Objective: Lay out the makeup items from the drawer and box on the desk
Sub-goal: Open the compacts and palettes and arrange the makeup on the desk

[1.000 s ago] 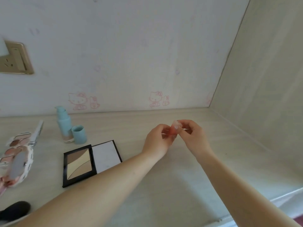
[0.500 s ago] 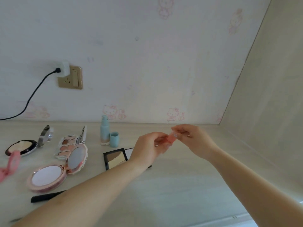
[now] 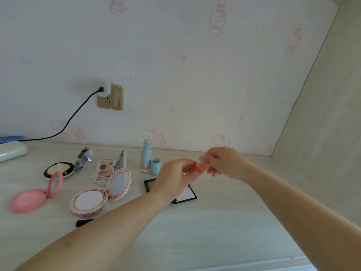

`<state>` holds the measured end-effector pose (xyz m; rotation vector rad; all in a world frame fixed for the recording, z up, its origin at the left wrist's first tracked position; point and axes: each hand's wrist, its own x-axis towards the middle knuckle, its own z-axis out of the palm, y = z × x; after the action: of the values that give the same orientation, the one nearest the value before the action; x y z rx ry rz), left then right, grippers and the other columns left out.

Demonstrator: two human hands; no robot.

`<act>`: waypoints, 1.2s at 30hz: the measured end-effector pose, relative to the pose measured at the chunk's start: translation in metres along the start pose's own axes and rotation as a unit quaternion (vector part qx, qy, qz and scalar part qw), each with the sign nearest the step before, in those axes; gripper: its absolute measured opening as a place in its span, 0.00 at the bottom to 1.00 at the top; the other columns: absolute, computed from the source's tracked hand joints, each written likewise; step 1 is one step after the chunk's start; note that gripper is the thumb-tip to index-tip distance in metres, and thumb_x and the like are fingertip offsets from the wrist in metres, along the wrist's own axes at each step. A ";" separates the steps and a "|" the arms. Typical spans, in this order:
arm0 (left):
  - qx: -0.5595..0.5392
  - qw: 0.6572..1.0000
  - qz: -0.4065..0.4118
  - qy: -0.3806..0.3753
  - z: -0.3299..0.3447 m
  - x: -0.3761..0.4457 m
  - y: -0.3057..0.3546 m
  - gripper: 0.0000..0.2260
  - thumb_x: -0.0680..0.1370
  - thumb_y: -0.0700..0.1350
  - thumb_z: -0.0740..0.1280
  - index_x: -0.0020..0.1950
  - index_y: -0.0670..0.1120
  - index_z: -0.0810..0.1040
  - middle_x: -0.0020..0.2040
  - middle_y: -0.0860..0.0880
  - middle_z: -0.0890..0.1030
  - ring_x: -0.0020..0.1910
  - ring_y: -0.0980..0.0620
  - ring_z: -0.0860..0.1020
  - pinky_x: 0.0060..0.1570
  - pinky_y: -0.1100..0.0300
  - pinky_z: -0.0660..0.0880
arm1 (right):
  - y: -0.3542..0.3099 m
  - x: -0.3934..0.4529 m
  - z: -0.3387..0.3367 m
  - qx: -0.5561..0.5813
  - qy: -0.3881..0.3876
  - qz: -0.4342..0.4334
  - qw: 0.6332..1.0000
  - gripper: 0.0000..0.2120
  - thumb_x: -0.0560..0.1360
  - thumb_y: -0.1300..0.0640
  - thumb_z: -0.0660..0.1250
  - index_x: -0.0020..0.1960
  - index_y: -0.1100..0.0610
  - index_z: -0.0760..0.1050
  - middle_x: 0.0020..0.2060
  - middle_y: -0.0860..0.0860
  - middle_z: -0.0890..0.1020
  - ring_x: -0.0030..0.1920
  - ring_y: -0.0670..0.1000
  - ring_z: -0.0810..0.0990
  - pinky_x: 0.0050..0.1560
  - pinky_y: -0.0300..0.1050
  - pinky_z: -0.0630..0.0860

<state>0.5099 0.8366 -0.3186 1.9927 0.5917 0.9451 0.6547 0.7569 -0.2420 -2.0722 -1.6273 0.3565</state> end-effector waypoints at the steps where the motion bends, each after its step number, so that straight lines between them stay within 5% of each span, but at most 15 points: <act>1: 0.004 1.000 -0.003 0.005 -0.002 -0.001 -0.001 0.06 0.73 0.46 0.71 0.49 0.50 0.83 0.39 0.56 0.84 0.44 0.60 0.81 0.52 0.59 0.77 | 0.001 0.000 0.000 0.006 -0.010 -0.019 1.000 0.06 0.75 0.55 0.64 0.42 0.46 0.76 0.38 0.47 0.84 0.37 0.45 0.82 0.49 0.51 0.79; 4: 0.014 1.000 -0.007 0.010 -0.005 -0.005 -0.002 0.07 0.74 0.45 0.71 0.50 0.49 0.83 0.37 0.57 0.83 0.43 0.60 0.81 0.52 0.59 0.77 | 0.004 -0.002 0.003 0.004 -0.034 -0.079 0.996 0.15 0.74 0.64 0.64 0.46 0.42 0.75 0.46 0.43 0.82 0.49 0.48 0.81 0.56 0.50 0.77; 7: 0.027 1.000 -0.006 0.003 -0.004 -0.008 -0.001 0.05 0.74 0.46 0.70 0.48 0.51 0.83 0.38 0.58 0.83 0.44 0.60 0.81 0.53 0.57 0.77 | 0.001 -0.002 0.007 0.006 -0.033 -0.039 0.999 0.13 0.72 0.49 0.69 0.55 0.43 0.71 0.49 0.41 0.79 0.50 0.46 0.79 0.53 0.43 0.75; 10: 0.038 0.999 -0.001 -0.005 -0.003 -0.011 0.001 0.06 0.73 0.47 0.70 0.49 0.53 0.83 0.42 0.57 0.84 0.45 0.58 0.81 0.52 0.54 0.77 | -0.005 -0.001 0.011 -0.045 -0.033 0.039 0.998 0.18 0.73 0.36 0.61 0.50 0.50 0.75 0.38 0.47 0.85 0.37 0.45 0.82 0.46 0.43 0.76; 14: 0.077 0.996 0.000 -0.040 -0.004 -0.013 -0.003 0.04 0.74 0.49 0.68 0.46 0.53 0.83 0.40 0.55 0.83 0.45 0.56 0.80 0.51 0.50 0.77 | -0.008 -0.002 0.013 -0.145 -0.056 0.049 0.987 0.20 0.77 0.40 0.56 0.36 0.51 0.75 0.28 0.47 0.82 0.25 0.43 0.75 0.36 0.40 0.70; 20: 0.065 0.997 -0.021 -0.044 -0.005 -0.015 -0.008 0.04 0.74 0.47 0.69 0.44 0.51 0.83 0.35 0.53 0.82 0.41 0.55 0.81 0.52 0.50 0.77 | 0.001 -0.005 0.012 -0.113 -0.070 -0.035 0.990 0.05 0.73 0.47 0.66 0.47 0.46 0.78 0.40 0.45 0.83 0.38 0.41 0.79 0.36 0.37 0.70; 25: 0.069 0.994 -0.037 -0.074 -0.008 -0.019 -0.009 0.05 0.73 0.47 0.70 0.48 0.49 0.83 0.37 0.52 0.83 0.40 0.54 0.81 0.51 0.53 0.77 | 0.006 -0.011 0.016 -0.107 -0.068 -0.088 0.988 0.09 0.71 0.54 0.70 0.51 0.46 0.76 0.45 0.42 0.80 0.49 0.47 0.78 0.50 0.45 0.75; 29: 0.108 0.988 -0.066 -0.084 -0.011 -0.021 -0.013 0.04 0.72 0.45 0.71 0.46 0.49 0.82 0.39 0.54 0.84 0.42 0.55 0.82 0.51 0.54 0.79 | 0.002 -0.011 0.025 -0.294 -0.073 -0.127 0.944 0.16 0.75 0.53 0.65 0.63 0.47 0.72 0.58 0.45 0.75 0.61 0.48 0.73 0.57 0.44 0.69; 31: 0.115 0.987 -0.081 -0.079 -0.014 -0.022 -0.016 0.05 0.72 0.45 0.71 0.47 0.48 0.82 0.37 0.54 0.84 0.41 0.55 0.82 0.51 0.54 0.79 | 0.004 -0.009 0.025 -0.346 -0.057 -0.154 0.924 0.15 0.76 0.54 0.64 0.63 0.47 0.73 0.59 0.47 0.74 0.62 0.50 0.72 0.59 0.45 0.68; 36: 0.096 0.988 -0.103 -0.060 -0.016 -0.021 -0.024 0.05 0.72 0.47 0.73 0.46 0.52 0.79 0.40 0.56 0.84 0.42 0.58 0.82 0.51 0.60 0.77 | 0.015 -0.009 0.017 -0.312 0.002 -0.132 0.941 0.14 0.76 0.56 0.63 0.60 0.46 0.76 0.58 0.45 0.76 0.60 0.50 0.73 0.58 0.43 0.67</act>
<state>0.4830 0.8426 -0.3411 2.0925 0.8295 0.6587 0.6567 0.7492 -0.2649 -2.2151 -2.1876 -0.3015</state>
